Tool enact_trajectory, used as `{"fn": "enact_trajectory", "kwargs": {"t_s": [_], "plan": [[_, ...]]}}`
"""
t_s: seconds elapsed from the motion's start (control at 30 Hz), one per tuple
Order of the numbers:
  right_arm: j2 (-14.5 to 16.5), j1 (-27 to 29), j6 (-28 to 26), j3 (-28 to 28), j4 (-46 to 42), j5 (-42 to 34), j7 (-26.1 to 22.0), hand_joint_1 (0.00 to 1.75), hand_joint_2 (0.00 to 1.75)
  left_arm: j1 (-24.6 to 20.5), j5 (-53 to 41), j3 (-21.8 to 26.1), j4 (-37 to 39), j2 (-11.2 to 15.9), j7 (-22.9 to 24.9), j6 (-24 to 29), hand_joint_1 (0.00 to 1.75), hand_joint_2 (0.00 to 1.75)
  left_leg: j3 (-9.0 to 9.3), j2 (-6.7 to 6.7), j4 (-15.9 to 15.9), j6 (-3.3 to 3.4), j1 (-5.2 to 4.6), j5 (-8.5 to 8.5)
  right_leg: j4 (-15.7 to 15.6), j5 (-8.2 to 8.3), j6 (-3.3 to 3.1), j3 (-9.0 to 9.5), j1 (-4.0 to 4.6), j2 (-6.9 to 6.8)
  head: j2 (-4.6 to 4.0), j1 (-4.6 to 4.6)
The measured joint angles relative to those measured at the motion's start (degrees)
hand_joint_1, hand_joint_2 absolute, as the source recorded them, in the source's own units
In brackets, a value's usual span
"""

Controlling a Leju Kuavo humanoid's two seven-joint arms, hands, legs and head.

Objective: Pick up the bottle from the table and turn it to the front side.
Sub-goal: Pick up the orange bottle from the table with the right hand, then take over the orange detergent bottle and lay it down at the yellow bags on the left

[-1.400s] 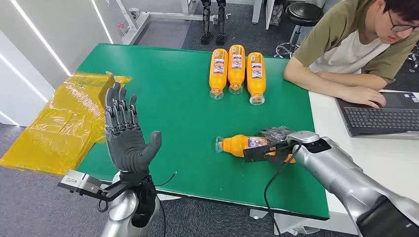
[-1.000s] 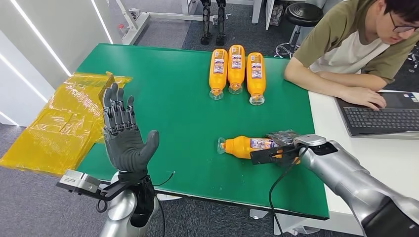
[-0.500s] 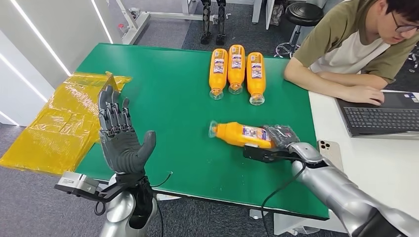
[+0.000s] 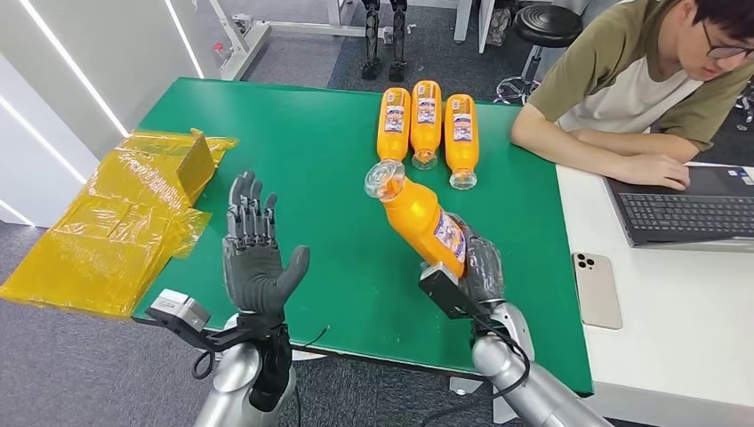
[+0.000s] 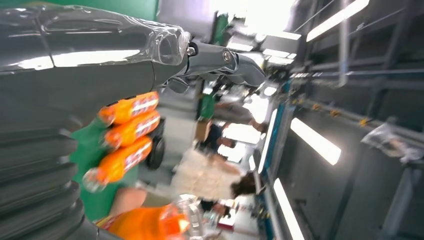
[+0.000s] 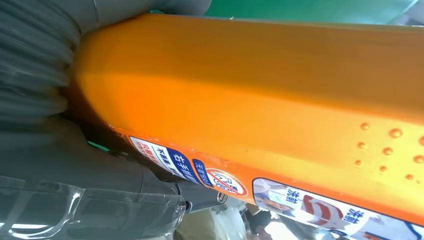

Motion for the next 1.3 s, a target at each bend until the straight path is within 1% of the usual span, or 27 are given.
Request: {"fn": "enact_trajectory", "kwargs": {"t_s": [0.1,0.23,0.37,0.57,0.97,1.17,1.3], "plan": [[0.86,1.14,0.19,-0.77,-0.92,-0.35,-0.53,1.75,1.75,-0.85,1.96,-0.97,3.59,-0.08,0.26,-4.42,0.0,1.75,0.01,0.01,0.01,0.0,0.0,0.0,0.0,0.01,0.0,0.0,0.0,0.01,0.0,0.0],[1.65,1.63,1.6,-0.8,-1.39,-0.03,-0.55,1.75,1.75,-2.13,5.56,-3.37,7.89,-0.2,2.27,-10.35,0.0,1.75,0.01,0.03,0.02,0.0,0.0,0.0,0.0,0.01,0.0,-0.01,-0.01,0.04,0.0,-0.01],[2.3,1.8,4.25,-0.5,-1.4,1.56,0.39,1.75,1.75,-2.96,7.74,-5.64,10.4,-0.26,3.3,-13.22,0.0,1.75,0.01,0.04,0.02,0.0,0.0,0.0,0.0,0.01,-0.01,-0.03,0.0,0.06,0.0,-0.02],[2.63,2.64,7.8,-0.06,-1.94,4.63,2.38,1.75,1.75,-3.53,8.15,-7.25,12.34,-0.37,4.74,-14.01,0.0,1.75,-0.01,0.05,0.01,0.0,0.0,0.0,0.01,0.01,-0.01,-0.07,0.0,0.07,0.0,-0.02],[2.24,4.89,12.55,0.23,-4.57,11.16,6.35,1.75,1.75,-3.84,8.16,-7.42,14.86,-0.55,5.15,-14.44,0.0,1.75,0.0,0.11,0.01,0.0,0.0,0.0,0.0,0.01,-0.01,-0.09,0.0,0.11,0.0,-0.02],[1.61,7.73,13.49,0.28,-7.29,15.28,7.69,1.75,1.75,-3.94,7.97,-7.4,15.28,-0.56,5.37,-14.72,0.0,1.75,-0.01,0.11,0.01,-0.01,0.0,-0.01,0.0,0.01,-0.01,-0.11,0.0,0.11,0.0,-0.02],[1.56,10.03,11.95,0.37,-9.8,17.27,8.42,1.75,1.75,-4.09,7.6,-7.41,15.72,-0.6,5.68,-14.85,0.0,1.75,-0.02,0.12,0.0,-0.03,0.0,-0.03,0.0,0.0,-0.01,-0.13,0.0,0.11,0.0,-0.02]]}}
